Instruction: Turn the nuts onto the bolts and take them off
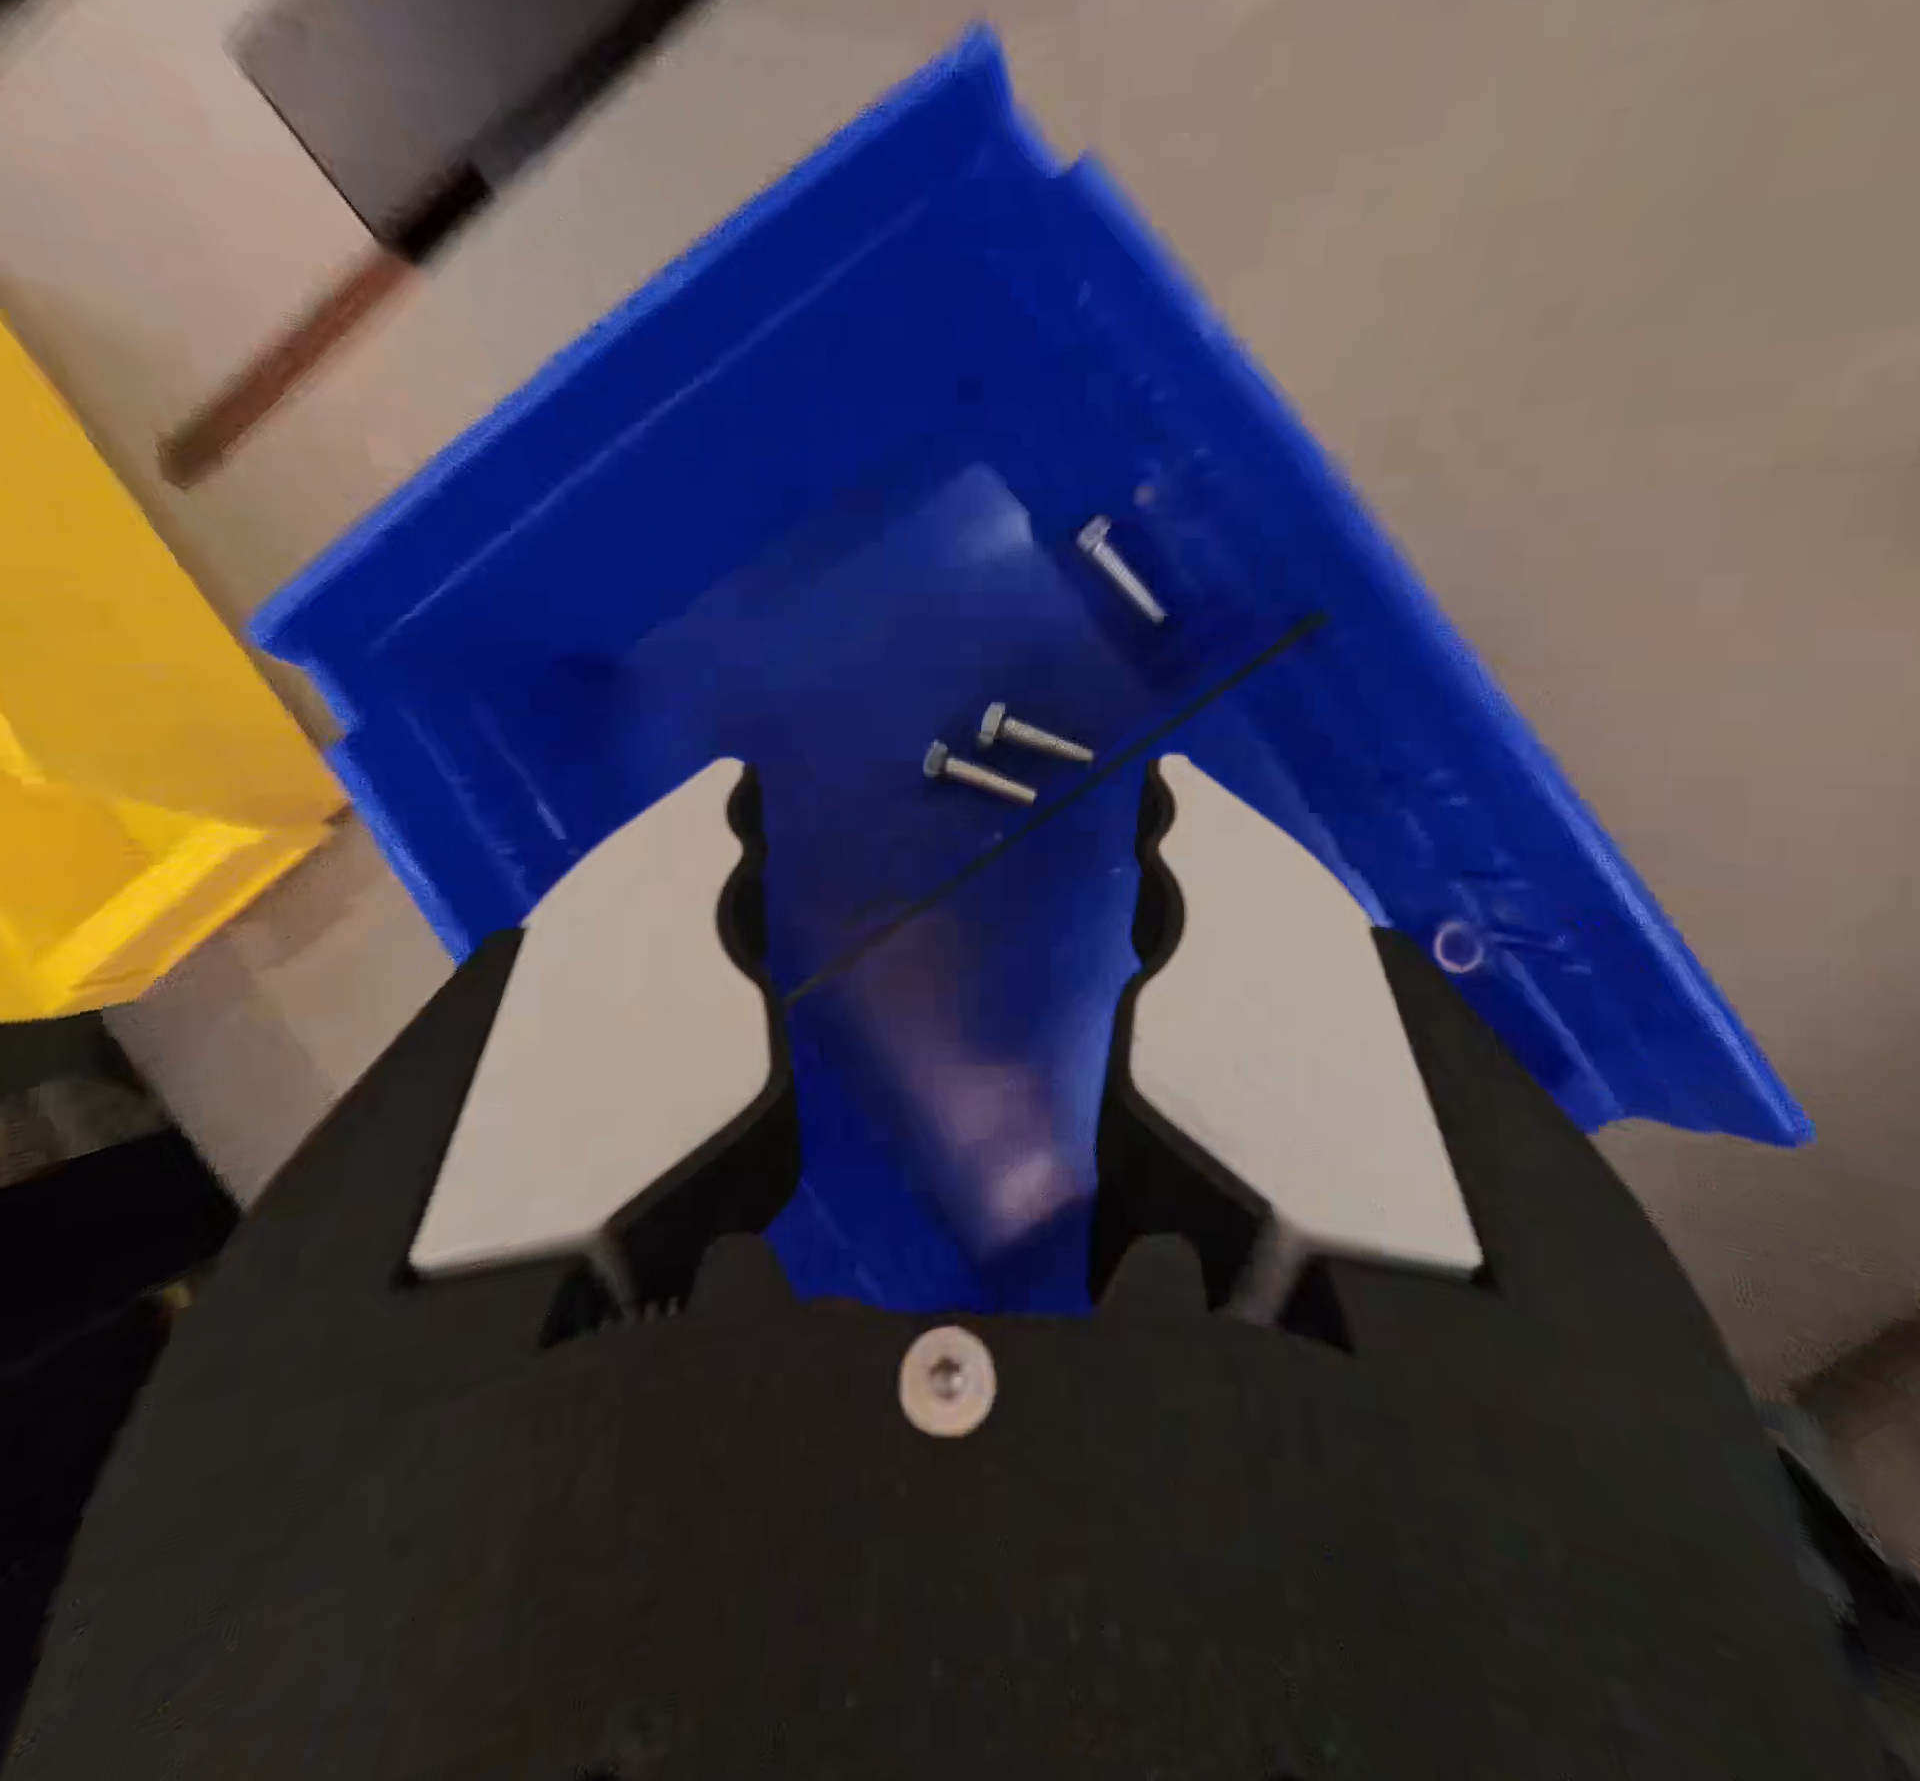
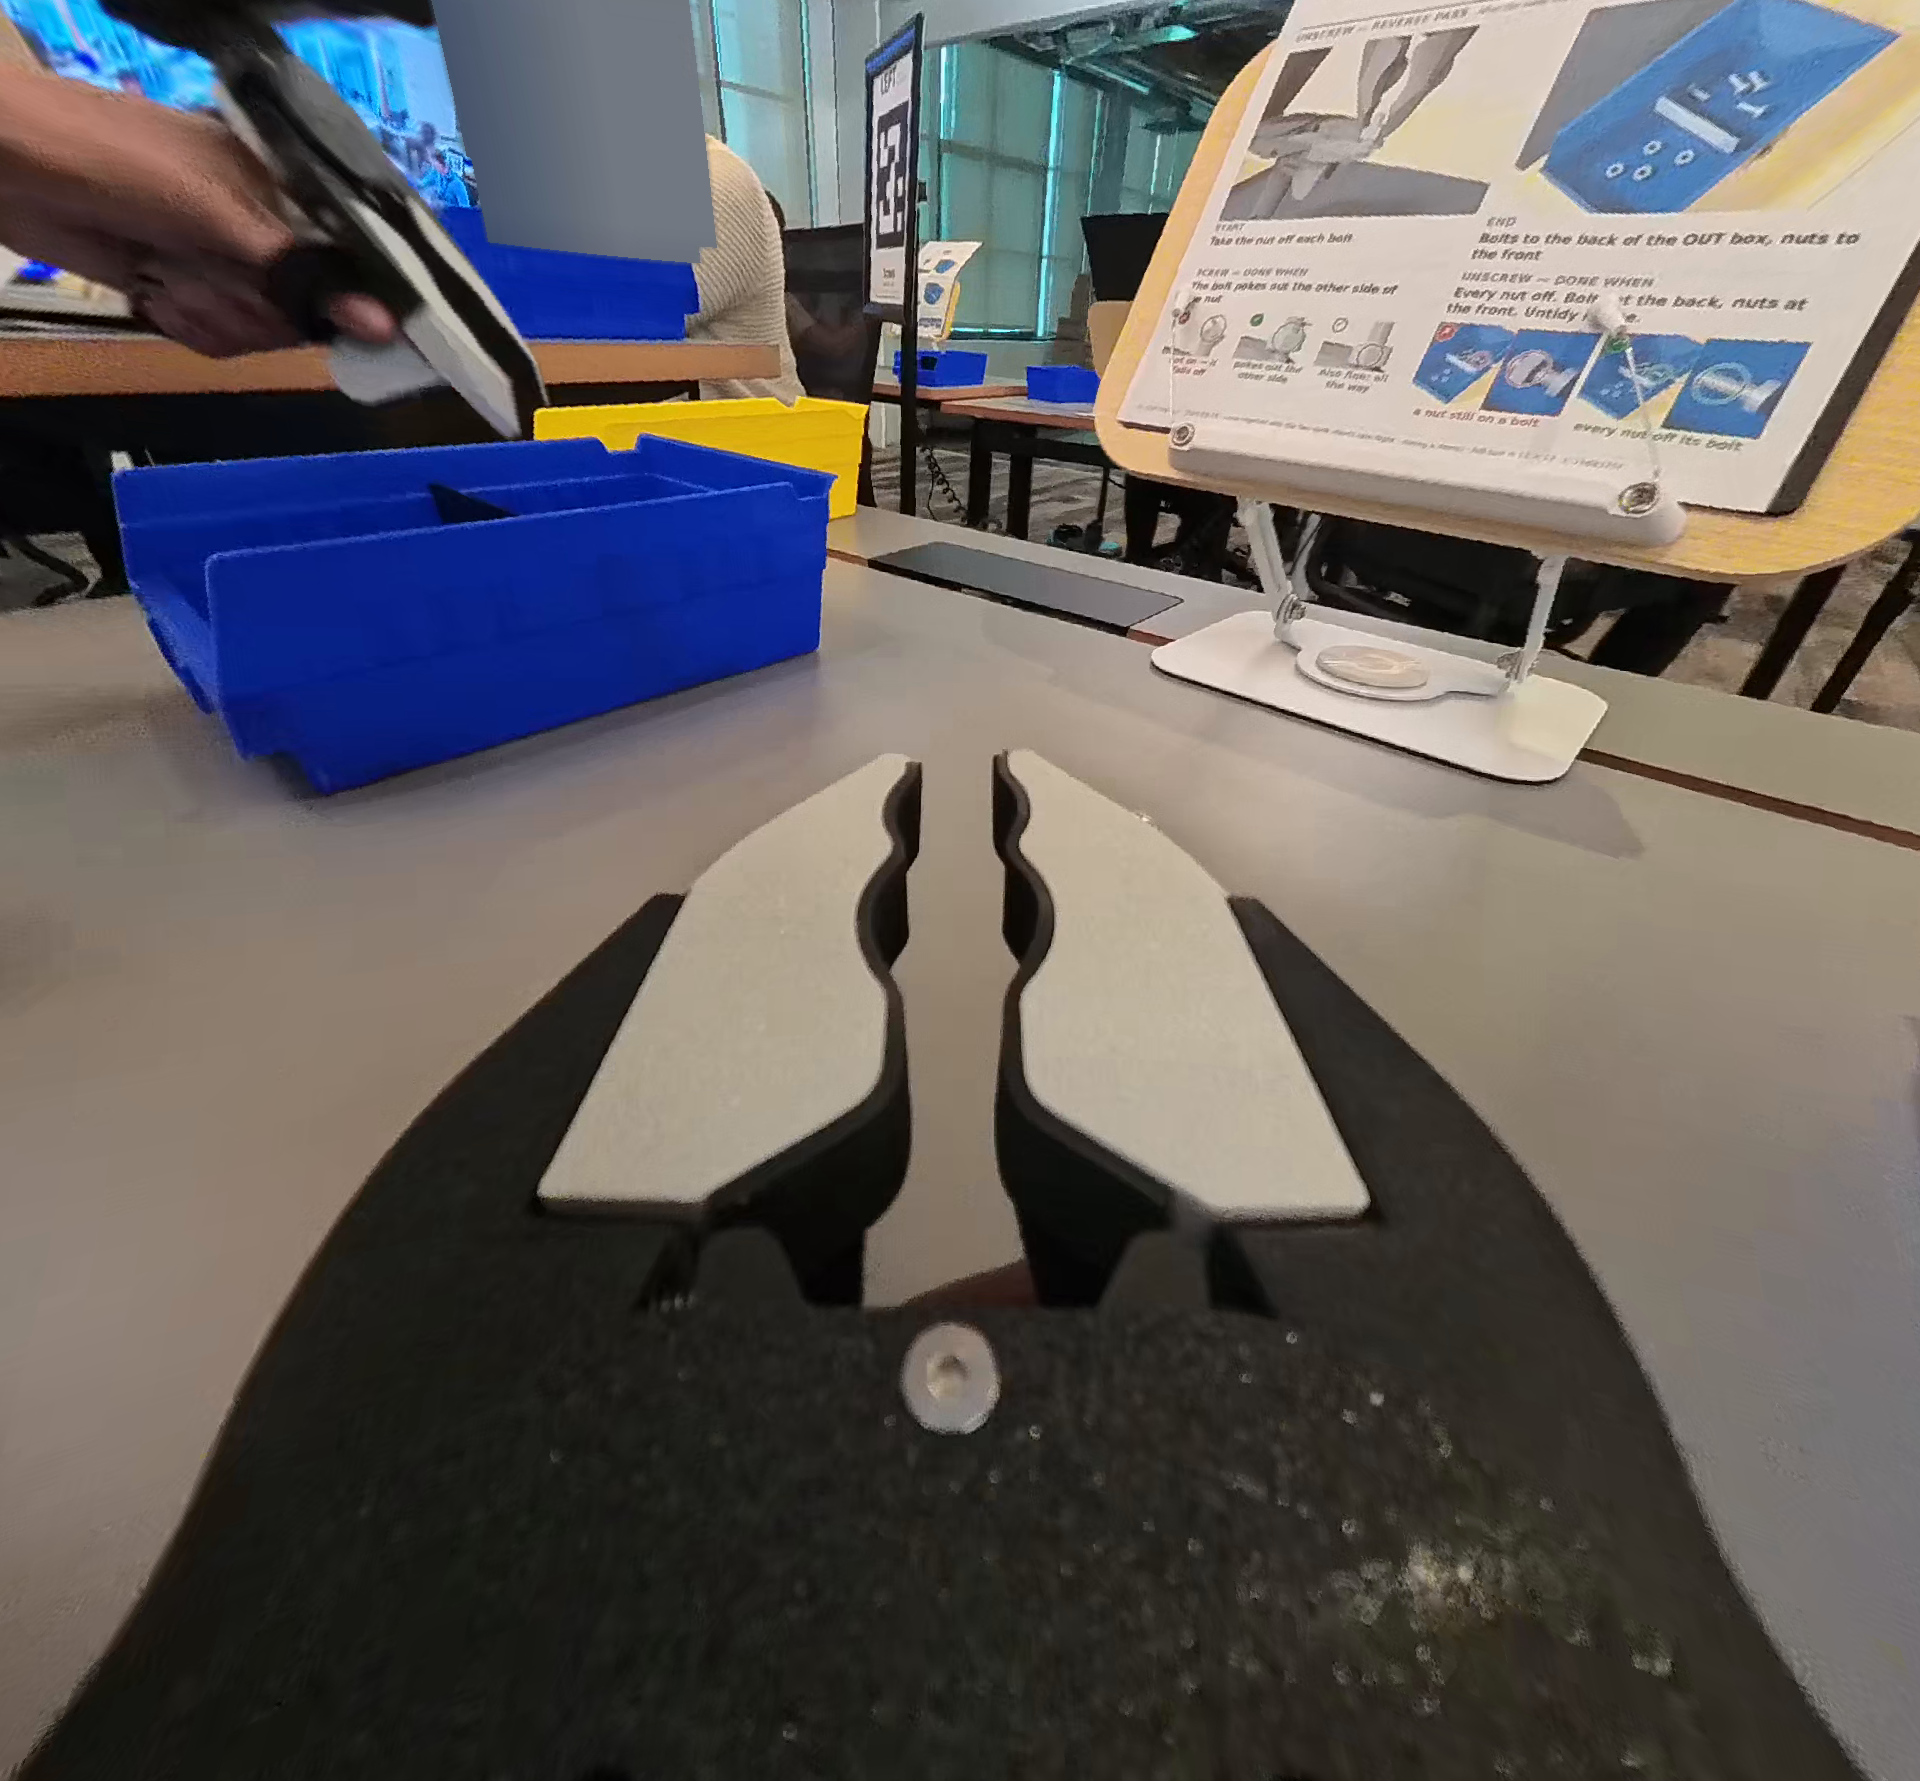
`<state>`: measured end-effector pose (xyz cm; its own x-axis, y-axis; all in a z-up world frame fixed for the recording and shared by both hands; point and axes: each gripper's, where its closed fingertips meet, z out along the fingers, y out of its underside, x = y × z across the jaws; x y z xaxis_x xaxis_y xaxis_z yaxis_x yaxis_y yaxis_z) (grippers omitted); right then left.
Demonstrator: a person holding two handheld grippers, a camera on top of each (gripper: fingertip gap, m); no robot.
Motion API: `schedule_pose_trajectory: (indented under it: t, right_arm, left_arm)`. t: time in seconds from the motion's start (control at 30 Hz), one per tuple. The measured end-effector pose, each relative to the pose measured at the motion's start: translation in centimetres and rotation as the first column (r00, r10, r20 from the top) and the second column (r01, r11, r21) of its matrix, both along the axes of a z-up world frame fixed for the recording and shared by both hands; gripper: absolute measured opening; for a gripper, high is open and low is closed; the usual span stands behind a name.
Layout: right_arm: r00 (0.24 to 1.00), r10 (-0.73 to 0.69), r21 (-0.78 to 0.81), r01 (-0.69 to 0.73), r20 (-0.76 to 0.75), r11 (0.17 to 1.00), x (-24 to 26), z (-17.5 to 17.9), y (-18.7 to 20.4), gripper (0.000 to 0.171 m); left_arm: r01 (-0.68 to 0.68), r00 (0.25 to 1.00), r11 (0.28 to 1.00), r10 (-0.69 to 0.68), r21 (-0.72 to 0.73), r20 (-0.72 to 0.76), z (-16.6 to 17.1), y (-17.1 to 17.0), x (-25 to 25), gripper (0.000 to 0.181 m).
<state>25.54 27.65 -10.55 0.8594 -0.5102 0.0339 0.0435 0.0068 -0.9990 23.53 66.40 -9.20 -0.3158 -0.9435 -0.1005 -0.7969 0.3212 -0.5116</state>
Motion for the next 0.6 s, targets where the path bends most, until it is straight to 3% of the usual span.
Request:
schedule_pose_trajectory:
  t: [0.13, 0.27, 0.6]
  right_arm:
    - [1.000, 0.002, 0.045, -0.001, -0.024, 0.999, 0.2, 0.3, -0.5, 0.013]
    - [0.999, 0.015, 0.061, -0.013, -0.029, 0.998, 0.2, 0.4, -0.6, 0.013]
    - [0.999, 0.036, 0.053, -0.035, -0.013, 0.998, -0.3, 0.5, -0.5, 0.013]
  left_arm:
    - [-0.104, 0.954, 0.981, 0.051, -0.165, -0.296, -4.6, 1.3, 2.2, 0.055]
    - [-0.107, 0.843, 0.984, 0.012, -0.145, -0.537, -8.3, 2.2, 1.7, 0.051]
    - [-0.169, 0.564, 0.976, -0.016, -0.135, -0.826, -10.1, 0.6, 0.3, 0.042]
